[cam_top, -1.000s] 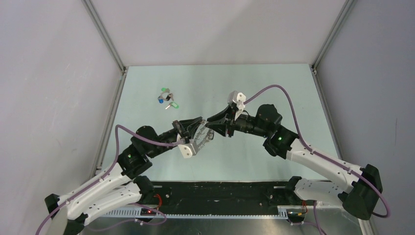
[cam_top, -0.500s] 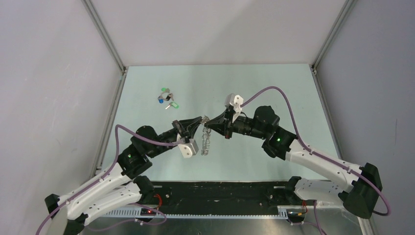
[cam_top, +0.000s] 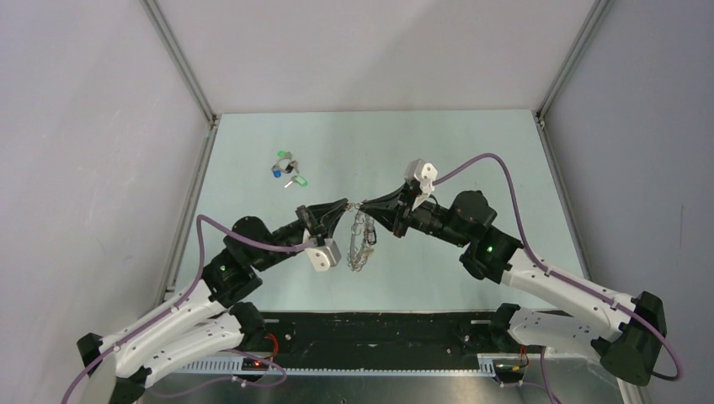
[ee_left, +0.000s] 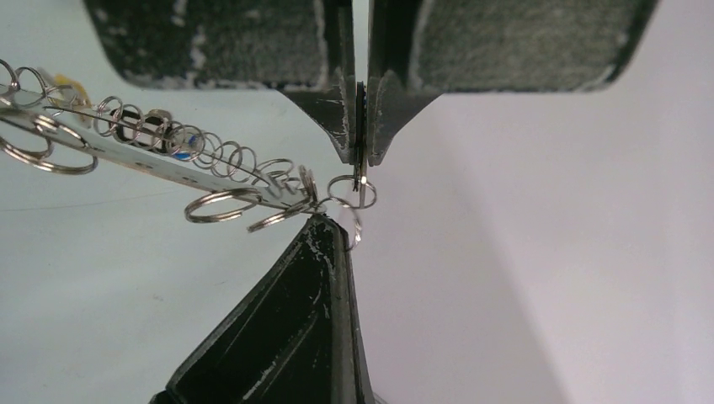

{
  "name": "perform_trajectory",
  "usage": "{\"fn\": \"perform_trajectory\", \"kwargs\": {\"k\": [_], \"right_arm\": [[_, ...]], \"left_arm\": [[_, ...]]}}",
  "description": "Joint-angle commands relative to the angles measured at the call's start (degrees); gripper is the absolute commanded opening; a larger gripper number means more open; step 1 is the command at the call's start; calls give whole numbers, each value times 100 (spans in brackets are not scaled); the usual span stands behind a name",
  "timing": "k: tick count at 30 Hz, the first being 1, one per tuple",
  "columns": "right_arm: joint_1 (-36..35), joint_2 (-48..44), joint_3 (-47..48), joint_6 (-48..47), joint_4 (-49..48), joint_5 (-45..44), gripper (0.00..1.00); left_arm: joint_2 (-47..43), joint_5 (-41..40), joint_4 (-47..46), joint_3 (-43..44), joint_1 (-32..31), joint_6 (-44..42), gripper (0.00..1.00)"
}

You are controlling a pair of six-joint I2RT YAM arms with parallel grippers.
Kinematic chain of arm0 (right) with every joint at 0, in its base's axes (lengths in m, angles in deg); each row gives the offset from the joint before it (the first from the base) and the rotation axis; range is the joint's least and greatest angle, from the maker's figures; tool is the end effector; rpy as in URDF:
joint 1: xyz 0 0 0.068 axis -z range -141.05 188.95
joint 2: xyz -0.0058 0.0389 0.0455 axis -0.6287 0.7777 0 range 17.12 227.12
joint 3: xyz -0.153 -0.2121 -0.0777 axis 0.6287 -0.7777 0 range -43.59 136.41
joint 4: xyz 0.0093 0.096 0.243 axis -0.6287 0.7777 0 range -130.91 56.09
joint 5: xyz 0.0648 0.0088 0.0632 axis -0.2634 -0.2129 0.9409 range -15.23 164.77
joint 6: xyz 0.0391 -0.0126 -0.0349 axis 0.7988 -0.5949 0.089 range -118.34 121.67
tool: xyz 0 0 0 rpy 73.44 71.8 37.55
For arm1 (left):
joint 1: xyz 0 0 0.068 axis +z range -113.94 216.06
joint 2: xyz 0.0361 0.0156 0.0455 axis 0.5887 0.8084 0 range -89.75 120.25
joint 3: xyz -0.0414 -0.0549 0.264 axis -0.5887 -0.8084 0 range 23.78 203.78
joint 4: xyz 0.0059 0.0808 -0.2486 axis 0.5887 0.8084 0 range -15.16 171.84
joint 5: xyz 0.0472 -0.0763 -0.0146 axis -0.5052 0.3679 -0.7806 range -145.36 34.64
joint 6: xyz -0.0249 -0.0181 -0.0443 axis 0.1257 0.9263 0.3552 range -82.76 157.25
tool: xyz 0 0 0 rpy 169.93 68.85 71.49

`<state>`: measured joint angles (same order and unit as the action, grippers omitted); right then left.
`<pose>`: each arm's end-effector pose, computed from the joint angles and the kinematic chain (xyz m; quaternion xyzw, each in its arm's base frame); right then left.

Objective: Remove the keys from the keyring

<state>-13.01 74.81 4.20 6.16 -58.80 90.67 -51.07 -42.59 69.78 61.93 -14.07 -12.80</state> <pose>0.1388 0.1933 0.3687 -0.3571 0.5529 0.4335 0.6155 0.1016 -0.1339 0.3449 0.5697 0.3700 -0.0760 0.7299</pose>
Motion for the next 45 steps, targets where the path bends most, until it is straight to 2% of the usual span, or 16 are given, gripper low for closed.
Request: {"fn": "perform_trajectory", "kwargs": {"k": [1, 2, 3, 4, 7, 18, 36, 45], "right_arm": [[76, -110, 0, -161, -310, -143, 21], [73, -109, -3, -208, -249, -62, 33], [73, -118, -1, -323, -140, 79, 37], [73, -122, -4, -398, -98, 146, 40], [76, -150, 2, -688, 0, 476, 40], [75, -63, 39, -1310, -250, 1030, 31], [48, 345, 372, -1223, -240, 1314, 26], [33, 433, 431, -1126, -250, 1277, 18]], "left_arm": [[-123, 127, -311, 175, -28, -29, 0], [-130, 128, -311, 175, -34, -30, 0], [-131, 133, -307, 175, -30, -32, 0], [-125, 140, -310, 171, -31, -27, 0], [-132, 152, -307, 168, -31, -32, 0], [-117, 177, -310, 173, -35, -26, 0], [-84, 216, -301, 175, -33, -10, 0], [-62, 210, -303, 175, -32, -11, 0]]}}
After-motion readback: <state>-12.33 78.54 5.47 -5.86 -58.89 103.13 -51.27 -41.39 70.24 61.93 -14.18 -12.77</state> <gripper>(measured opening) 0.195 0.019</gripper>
